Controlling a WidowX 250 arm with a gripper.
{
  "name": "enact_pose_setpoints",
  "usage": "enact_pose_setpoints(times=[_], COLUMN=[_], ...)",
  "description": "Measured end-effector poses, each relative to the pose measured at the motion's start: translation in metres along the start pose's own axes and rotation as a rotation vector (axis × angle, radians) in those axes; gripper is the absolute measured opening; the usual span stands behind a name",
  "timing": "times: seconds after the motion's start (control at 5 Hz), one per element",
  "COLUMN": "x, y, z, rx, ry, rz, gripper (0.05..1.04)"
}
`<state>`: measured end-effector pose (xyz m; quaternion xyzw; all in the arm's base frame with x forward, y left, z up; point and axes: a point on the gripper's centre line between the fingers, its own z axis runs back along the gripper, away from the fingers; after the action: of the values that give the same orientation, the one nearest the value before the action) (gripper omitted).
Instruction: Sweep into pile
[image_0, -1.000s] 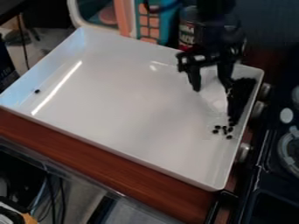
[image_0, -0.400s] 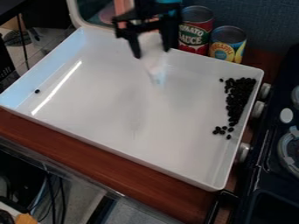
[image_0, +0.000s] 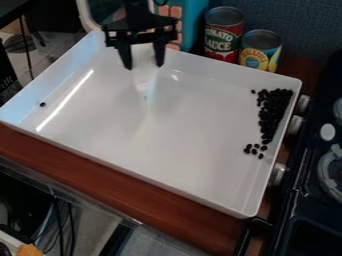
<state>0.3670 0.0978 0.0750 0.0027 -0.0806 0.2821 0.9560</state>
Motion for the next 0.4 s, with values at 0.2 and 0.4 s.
enact_pose_setpoints(times=[0.2,0.4], x=[0.008,0.01], y=[0.019,0.024], z=[-0.014,-0.025], rx=[0.026,0.069], ry=[0.044,0.074], rz=[-0.005,-0.033], gripper=[0.705,0.745])
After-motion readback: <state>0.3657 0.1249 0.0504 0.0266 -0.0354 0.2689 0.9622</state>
